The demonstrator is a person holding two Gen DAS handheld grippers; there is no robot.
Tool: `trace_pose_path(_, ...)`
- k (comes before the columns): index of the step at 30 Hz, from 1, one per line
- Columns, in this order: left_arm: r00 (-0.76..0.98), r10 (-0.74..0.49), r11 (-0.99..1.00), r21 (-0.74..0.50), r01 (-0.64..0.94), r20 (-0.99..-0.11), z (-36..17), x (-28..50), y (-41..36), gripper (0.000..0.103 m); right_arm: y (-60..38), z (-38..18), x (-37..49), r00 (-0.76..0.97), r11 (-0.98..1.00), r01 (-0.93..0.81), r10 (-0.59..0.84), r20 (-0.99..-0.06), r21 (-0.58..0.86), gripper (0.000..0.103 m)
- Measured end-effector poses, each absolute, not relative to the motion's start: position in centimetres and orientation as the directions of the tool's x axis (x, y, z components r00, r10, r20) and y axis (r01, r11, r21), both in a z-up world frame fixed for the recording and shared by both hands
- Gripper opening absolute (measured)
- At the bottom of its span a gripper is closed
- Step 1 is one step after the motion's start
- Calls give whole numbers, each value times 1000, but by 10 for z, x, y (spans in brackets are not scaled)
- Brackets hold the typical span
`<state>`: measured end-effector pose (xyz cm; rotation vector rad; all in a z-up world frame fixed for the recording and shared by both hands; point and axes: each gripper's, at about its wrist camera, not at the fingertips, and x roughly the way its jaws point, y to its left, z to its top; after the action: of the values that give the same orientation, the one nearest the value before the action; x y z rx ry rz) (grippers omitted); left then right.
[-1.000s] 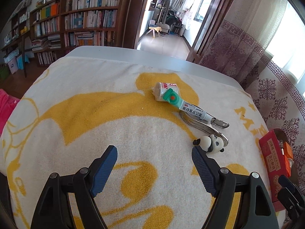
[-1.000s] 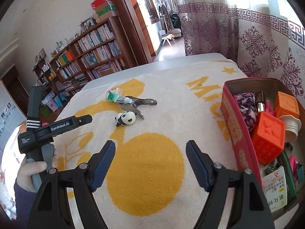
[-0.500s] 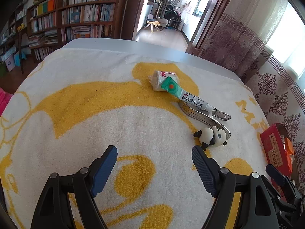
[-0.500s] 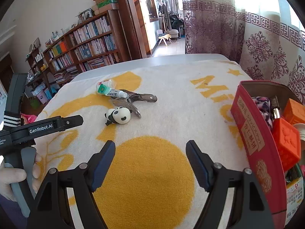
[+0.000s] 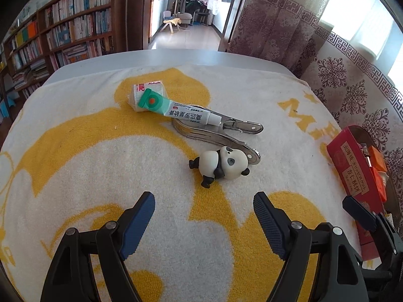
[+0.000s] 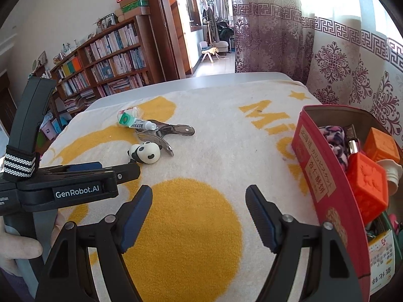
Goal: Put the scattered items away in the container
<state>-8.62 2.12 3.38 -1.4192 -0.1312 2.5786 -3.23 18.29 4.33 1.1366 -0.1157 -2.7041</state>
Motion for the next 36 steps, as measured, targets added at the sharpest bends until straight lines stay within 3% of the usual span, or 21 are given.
trace_pose_path(9,-523,153,-988,-109,-114,-838,21,-118,45,82,196,51,-30,-700,-968,132,-243,-671,212,80)
trace_pose_path(10,-528,147,-989,-105,-108,-836,19,-120,46,79,196,52,-30,-700,-968,134,-244,-671,212,80)
trace_pose_path(11,-530,141,-989,-100,-105,-836,17,-122,46,64,196,52,-30,-700,-968,135,-246,-671,213,80)
trace_pose_path(12,-528,140,-989,-99,-106,-838,14,-124,46,60,196,51,-30,-699,-967,137,-248,-671,214,80)
trace_pose_path(33,-576,80,-995,-102,5,-814,30,-67,-55,60,176,31,-37,-630,-940,240,-340,-698,241,80)
trace_pose_path(36,-583,89,-993,-116,10,-807,32,-59,-67,60,169,30,-45,-606,-938,247,-346,-716,244,67)
